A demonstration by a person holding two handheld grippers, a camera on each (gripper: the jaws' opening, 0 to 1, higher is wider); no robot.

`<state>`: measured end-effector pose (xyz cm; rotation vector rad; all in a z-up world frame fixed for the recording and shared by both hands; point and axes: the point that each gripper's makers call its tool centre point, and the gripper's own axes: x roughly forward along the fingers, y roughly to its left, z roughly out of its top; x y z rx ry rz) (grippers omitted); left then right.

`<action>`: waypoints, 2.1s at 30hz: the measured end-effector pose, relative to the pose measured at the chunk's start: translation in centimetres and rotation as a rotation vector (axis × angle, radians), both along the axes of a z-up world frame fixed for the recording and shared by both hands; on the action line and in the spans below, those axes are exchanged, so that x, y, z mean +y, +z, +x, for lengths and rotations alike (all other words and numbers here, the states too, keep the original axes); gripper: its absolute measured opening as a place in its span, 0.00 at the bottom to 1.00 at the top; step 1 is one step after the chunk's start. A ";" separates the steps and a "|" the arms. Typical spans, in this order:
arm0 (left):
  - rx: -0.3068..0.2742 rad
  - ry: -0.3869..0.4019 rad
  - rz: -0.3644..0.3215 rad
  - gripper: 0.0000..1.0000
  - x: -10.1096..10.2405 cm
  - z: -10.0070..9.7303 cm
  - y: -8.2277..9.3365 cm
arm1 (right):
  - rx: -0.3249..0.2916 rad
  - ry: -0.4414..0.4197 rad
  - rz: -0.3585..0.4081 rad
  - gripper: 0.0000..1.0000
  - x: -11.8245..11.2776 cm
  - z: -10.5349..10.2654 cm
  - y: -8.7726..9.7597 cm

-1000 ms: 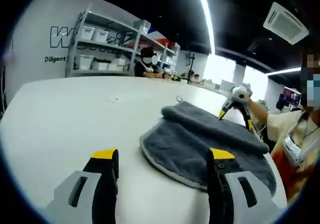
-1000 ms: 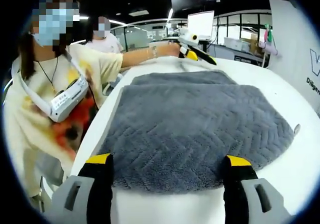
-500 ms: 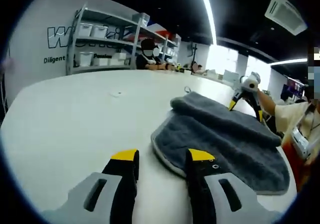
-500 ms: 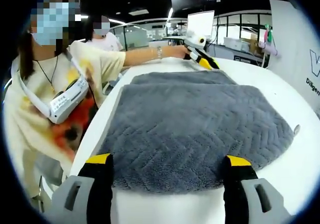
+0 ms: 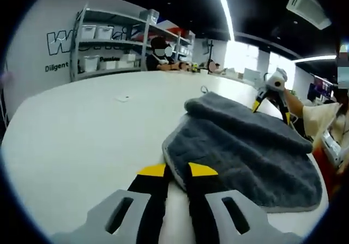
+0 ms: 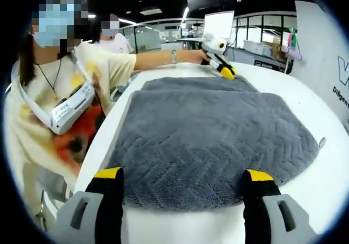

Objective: Fold the towel on the table until its edges align and the towel forms a compact rectangular stack.

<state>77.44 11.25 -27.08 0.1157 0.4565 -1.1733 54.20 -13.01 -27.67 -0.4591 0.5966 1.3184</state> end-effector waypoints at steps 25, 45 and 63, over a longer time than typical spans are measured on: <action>0.138 0.137 -0.073 0.02 0.3 0.5 0.8 | -0.198 -0.144 0.212 0.68 6.9 -1.6 9.2; 0.258 0.213 -0.139 0.02 -2.5 -2.1 4.3 | -0.312 0.014 0.232 0.47 18.8 -5.5 10.2; 0.225 0.183 -0.117 0.02 -2.5 -1.5 3.4 | -0.135 0.066 0.089 0.24 29.4 -3.9 3.3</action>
